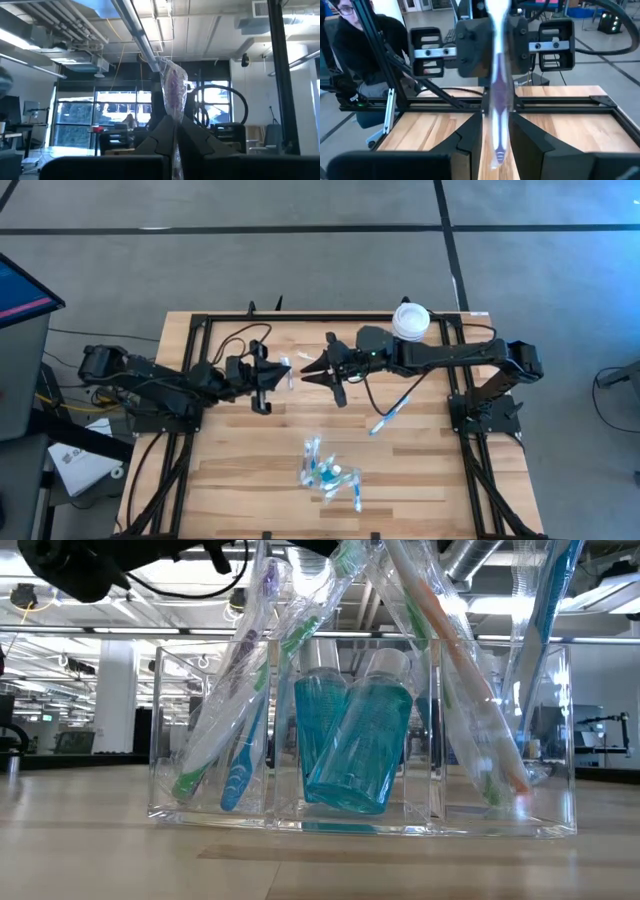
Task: Pick & Place toothbrushing station
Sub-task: Put the purple toothbrush into the transparent organizer
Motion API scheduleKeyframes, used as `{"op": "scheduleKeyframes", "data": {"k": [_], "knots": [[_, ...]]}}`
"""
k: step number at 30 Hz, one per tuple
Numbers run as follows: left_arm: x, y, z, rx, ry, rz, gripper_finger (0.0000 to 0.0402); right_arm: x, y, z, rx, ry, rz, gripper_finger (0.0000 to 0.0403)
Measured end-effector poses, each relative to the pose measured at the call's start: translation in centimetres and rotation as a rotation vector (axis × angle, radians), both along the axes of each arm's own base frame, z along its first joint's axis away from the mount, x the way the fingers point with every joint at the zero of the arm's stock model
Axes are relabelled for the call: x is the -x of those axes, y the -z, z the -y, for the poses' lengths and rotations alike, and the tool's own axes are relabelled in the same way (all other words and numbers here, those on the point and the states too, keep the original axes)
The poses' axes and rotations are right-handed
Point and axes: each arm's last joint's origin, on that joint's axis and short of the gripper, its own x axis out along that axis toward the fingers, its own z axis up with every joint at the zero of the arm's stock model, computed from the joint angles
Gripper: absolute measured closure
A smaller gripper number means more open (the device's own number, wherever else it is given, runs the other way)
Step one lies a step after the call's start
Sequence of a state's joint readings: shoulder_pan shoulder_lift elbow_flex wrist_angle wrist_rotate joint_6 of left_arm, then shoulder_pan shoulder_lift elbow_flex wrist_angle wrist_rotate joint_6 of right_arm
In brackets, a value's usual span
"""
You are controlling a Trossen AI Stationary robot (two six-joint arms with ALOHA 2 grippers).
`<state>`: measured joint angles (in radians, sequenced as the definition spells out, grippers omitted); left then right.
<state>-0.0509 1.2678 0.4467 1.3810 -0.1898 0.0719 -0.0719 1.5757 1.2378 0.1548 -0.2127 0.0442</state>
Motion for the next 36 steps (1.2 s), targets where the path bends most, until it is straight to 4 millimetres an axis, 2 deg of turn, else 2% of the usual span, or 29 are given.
{"op": "scheduleKeyframes", "data": {"k": [13, 21, 29, 36], "knots": [[-2.2, -0.5, 0.1, -0.005, 0.004, 0.000, 0.0396, -0.1, -0.4, -0.3, 0.028, -0.014, 0.044, 0.0317], [-2.1, -0.6, 0.2, -0.015, 0.020, 0.011, 0.0396, -0.2, -0.4, -0.7, 0.049, -0.026, 0.055, 0.0317], [-2.1, -0.6, 0.2, -0.017, 0.025, 0.010, 0.0396, -1.7, 1.5, -0.8, 0.064, -0.031, 0.047, 0.0317], [-2.1, -0.6, 0.2, -0.017, 0.025, 0.010, 0.0396, -1.5, 1.2, -1.2, 0.082, -0.043, 0.050, 0.0317]]}}
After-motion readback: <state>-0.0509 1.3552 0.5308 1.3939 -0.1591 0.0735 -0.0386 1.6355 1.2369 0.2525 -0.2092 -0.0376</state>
